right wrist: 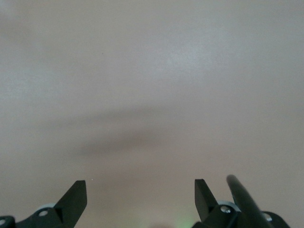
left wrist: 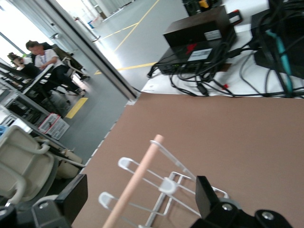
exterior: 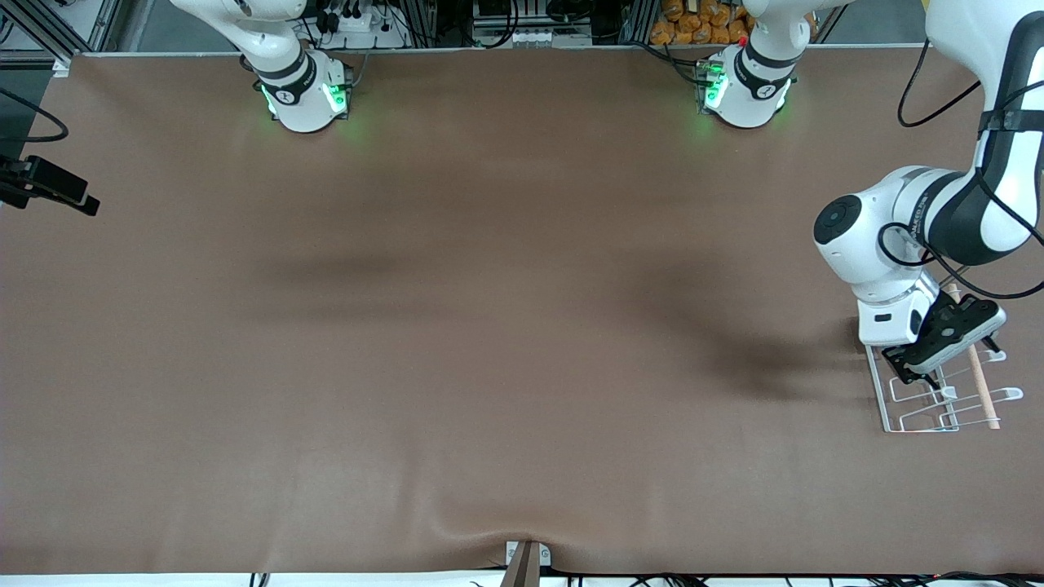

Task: Transfer cup to left arm and place on rack
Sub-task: 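Open the left gripper and lift it away from the cup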

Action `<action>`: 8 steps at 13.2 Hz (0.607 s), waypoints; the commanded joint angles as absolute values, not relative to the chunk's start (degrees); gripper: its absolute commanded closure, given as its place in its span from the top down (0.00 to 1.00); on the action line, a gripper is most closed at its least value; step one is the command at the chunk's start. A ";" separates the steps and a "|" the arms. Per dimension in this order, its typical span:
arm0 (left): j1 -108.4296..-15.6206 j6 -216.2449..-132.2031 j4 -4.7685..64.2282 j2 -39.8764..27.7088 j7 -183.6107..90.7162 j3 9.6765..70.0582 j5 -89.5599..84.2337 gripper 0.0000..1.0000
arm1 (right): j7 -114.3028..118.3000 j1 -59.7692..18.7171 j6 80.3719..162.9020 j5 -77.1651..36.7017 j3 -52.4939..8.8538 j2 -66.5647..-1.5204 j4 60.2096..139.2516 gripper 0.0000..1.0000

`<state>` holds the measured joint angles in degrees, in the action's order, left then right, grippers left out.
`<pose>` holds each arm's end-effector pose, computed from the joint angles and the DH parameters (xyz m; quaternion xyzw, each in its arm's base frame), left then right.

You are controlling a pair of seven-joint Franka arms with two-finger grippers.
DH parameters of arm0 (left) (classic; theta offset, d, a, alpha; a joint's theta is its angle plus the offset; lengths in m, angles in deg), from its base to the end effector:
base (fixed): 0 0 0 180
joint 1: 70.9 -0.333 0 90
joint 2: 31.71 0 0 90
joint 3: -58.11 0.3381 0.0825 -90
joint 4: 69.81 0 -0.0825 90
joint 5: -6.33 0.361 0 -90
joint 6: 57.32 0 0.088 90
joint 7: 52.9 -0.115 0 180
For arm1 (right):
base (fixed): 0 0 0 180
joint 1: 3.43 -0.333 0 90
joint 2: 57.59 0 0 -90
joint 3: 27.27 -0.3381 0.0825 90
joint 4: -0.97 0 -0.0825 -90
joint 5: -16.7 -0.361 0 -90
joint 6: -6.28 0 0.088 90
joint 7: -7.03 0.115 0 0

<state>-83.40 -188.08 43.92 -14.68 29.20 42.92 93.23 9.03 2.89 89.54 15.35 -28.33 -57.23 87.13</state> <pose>0.6119 0.0105 0.3688 -0.8577 -0.1379 -0.3470 0.3534 0.5193 -0.0449 0.6551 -0.9976 0.0622 0.0281 0.0126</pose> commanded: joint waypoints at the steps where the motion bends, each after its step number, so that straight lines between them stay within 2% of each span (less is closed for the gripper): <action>1: -82.33 -189.16 42.00 -14.30 23.60 42.99 88.01 1.00 | 8.96 3.43 89.42 15.12 -29.03 -57.16 86.75 1.00; 8: -78.99 -189.52 35.66 -17.46 -3.40 43.69 60.14 1.00 | 9.14 3.87 88.99 15.12 -28.76 -57.24 85.96 1.00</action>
